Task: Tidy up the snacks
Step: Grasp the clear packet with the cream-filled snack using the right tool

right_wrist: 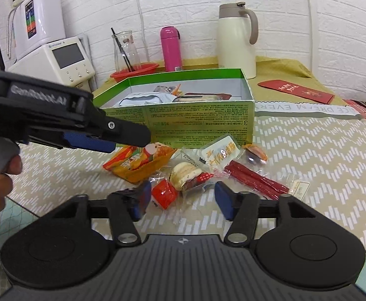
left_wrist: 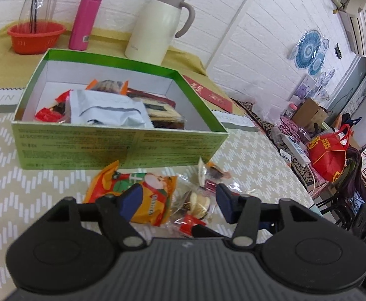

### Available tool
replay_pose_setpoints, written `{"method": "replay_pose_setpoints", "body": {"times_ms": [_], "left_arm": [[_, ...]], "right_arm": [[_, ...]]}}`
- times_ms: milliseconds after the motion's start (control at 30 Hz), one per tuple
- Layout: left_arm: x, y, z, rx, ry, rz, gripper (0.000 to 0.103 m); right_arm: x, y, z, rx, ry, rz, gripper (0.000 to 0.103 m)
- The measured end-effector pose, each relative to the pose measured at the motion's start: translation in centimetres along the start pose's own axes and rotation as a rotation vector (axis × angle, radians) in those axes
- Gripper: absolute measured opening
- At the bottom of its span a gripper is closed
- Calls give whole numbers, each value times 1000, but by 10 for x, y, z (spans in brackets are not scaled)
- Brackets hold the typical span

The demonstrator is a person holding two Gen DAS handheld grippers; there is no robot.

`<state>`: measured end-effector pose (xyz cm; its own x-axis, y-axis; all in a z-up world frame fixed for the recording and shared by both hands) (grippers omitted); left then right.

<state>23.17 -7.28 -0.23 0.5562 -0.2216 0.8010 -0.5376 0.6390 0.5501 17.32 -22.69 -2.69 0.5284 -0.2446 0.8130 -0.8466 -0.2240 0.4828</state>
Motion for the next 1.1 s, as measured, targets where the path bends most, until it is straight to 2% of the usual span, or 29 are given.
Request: {"method": "replay_pose_setpoints", "body": {"times_ms": [33, 200, 233, 267, 300, 333, 433, 633, 700, 767, 800, 867, 1000, 1100], "left_arm": [[1, -3, 3, -3, -2, -1, 59], [-1, -11, 5, -10, 16, -14, 60], [-2, -12, 4, -9, 21, -17, 60], [-4, -11, 3, -6, 25, -18, 61], [-5, -11, 2, -6, 26, -22, 61], [-6, -11, 2, -11, 27, -28, 61], [-9, -10, 8, -33, 14, -38, 61], [-25, -14, 28, -82, -18, -66, 61], [-29, -17, 33, -98, -17, -74, 61], [-32, -23, 37, -104, -13, -86, 61], [-33, -26, 38, -105, -8, -95, 61], [-34, -32, 41, -113, -7, -108, 61], [-35, -37, 43, -123, -9, -121, 50], [-33, -38, 40, -122, -2, -116, 50]], "right_arm": [[2, -3, -2, 0, 7, 8, 103], [3, -23, 0, -9, 27, -21, 101], [2, -22, 3, 12, -4, -28, 82], [3, -19, 7, 25, -30, -35, 78], [3, -17, 10, 25, -36, -46, 60], [2, -14, 12, 38, -39, -56, 46], [-4, 1, 17, 56, -24, -78, 39], [-18, 30, 26, 43, -7, -88, 41], [-20, 36, 27, 34, -2, -82, 47], [-22, 39, 27, 19, 3, -73, 65], [-22, 40, 26, 19, 4, -68, 68], [-22, 40, 24, 22, 1, -64, 81], [-20, 35, 24, 9, -5, -53, 87], [-17, 30, 25, 10, -24, -49, 88]]}}
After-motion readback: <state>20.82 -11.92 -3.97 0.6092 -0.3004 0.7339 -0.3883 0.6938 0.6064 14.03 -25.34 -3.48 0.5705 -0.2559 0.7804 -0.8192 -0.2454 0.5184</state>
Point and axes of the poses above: each gripper's, at about its wrist camera, not at the fingertips, and y roughly against the way its jaws point, z to its right, x to its top, the point moved 5 cm from there along -y, roughly the way its jaws point, and after that the axes turned 14 degrees about -y, right-handed, at the moved point
